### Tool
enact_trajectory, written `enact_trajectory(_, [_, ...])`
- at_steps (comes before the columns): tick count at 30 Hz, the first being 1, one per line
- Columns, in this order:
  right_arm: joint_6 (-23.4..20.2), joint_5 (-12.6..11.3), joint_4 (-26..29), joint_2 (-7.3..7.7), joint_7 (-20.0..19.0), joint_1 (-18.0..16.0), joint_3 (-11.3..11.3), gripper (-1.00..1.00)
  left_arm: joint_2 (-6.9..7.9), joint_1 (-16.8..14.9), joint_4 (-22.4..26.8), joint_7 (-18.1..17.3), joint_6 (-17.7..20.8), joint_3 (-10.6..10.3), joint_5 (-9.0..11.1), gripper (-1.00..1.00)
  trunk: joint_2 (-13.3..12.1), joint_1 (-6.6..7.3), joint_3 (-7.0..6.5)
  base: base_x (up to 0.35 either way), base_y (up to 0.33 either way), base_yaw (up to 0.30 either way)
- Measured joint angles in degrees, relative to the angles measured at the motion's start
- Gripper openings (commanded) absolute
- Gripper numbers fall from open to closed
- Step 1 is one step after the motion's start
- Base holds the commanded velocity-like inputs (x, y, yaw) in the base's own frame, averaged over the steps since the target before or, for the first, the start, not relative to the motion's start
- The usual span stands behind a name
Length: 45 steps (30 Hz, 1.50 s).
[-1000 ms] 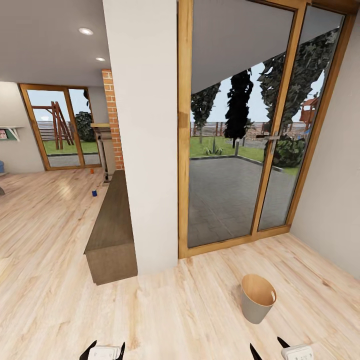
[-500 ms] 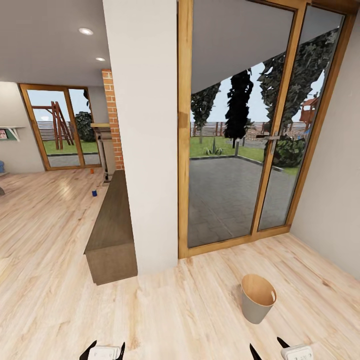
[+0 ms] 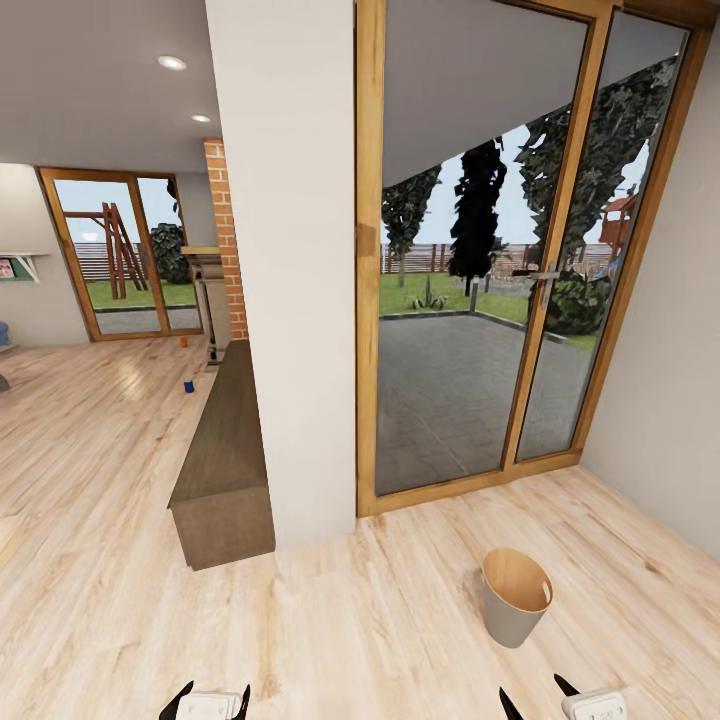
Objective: Put the three can of soda from the living room inside the tash can in the kitchen.
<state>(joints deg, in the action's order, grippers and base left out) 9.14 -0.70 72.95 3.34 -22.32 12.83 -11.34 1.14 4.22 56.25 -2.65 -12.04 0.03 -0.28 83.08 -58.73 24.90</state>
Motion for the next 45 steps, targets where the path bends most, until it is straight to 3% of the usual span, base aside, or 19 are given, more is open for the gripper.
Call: enact_trajectory(45, [0.0,0.0,-0.1,0.0,-0.1,0.0,0.1,1.0,-0.01,0.0,-0.5,-0.1,0.0,-0.1,0.2,1.0,0.0,0.0,0.0,0.0,0.0,0.0])
